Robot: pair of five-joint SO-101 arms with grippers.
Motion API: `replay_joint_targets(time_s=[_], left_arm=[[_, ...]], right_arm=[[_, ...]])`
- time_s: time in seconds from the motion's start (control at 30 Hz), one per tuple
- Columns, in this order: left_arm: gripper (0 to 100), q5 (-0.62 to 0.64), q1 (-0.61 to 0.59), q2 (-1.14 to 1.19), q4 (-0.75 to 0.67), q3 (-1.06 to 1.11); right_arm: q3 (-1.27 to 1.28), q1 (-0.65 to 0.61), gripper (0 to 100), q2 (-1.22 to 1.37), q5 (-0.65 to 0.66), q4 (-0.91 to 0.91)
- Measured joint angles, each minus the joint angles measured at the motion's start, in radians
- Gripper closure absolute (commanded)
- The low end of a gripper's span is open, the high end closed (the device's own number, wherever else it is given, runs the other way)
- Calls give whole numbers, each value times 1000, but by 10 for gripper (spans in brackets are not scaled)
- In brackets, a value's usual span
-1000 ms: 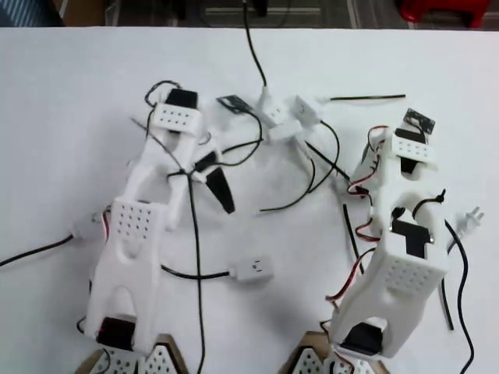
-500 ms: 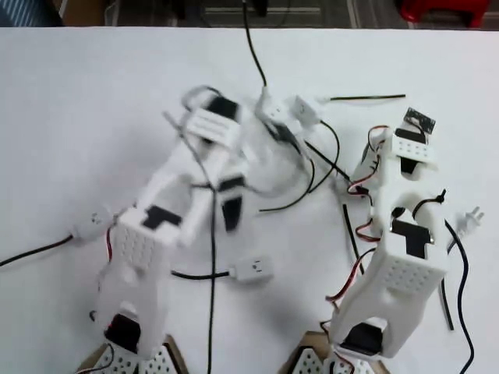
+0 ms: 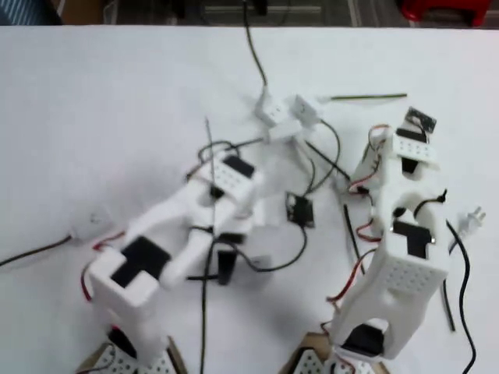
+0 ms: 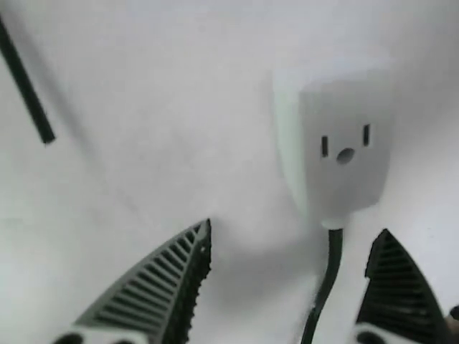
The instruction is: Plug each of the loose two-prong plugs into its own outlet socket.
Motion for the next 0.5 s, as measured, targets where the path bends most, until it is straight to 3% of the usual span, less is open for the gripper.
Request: replay_joint_targets(time_s=[0.1, 0.37, 0.5], left_arm=[[659, 5, 40, 0, -43, 0], [672, 195, 89, 23, -212, 8], [832, 212, 80, 86, -216, -21]], right_arm=[[0, 0, 733, 0, 0, 0], [0, 0, 733, 0, 0, 0], [0, 0, 733, 0, 0, 0]])
